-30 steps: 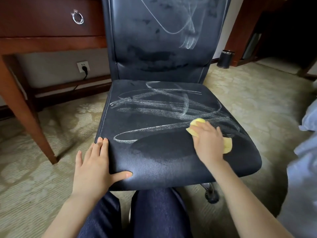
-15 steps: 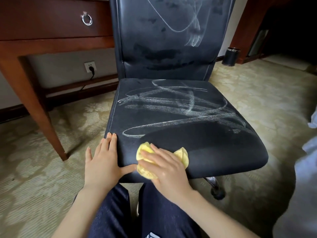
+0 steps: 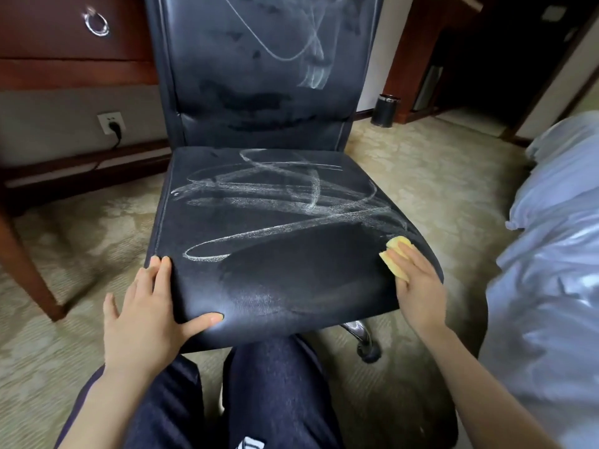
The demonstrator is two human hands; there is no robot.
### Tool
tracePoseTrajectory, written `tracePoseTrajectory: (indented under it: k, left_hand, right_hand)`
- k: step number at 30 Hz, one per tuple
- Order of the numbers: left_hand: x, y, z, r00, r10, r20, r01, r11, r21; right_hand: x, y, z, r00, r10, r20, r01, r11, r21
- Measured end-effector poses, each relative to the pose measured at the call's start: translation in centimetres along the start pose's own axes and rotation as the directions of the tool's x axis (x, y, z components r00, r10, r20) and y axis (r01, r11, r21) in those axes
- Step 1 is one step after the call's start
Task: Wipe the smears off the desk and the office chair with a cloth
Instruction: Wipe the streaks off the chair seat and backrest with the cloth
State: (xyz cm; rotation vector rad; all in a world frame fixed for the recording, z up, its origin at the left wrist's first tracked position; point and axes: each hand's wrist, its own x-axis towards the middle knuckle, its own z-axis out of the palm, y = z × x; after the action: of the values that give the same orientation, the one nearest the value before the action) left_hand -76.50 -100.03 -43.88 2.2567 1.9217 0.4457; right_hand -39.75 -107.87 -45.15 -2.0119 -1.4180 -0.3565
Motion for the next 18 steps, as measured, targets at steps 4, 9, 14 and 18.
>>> tracePoseTrajectory:
  k: [4,9,14,18]
  left_hand:
    - [-0.3,0.5,0.2,1.0,0.002,-0.021,-0.002,1.0,0.005]
    - [-0.4,1.0,-0.1,1.0,-0.007,0.013,0.007,1.0,0.004]
    - [-0.1,1.1,-0.3,0.998,-0.034,0.052,0.033,0.999,0.026]
    - [0.6,0.8,-1.2,0.986,-0.015,0.166,0.015,1.0,0.004]
  right_hand:
    - [1.7,-2.2,1.2,0.964,0.267,-0.018,-0.266,0.964,0.007]
    - [0.0,-10.0,2.8,0.997,0.055,-0.057,-0.05,0.996,0.075]
    - [-2.8,-17.4,3.4,0.984,-0.151,0.096,0.123,0.962,0.245]
    - [-1.6,-19.3,2.7,0.89,-0.157,0.427,-0.001,0.938,0.348]
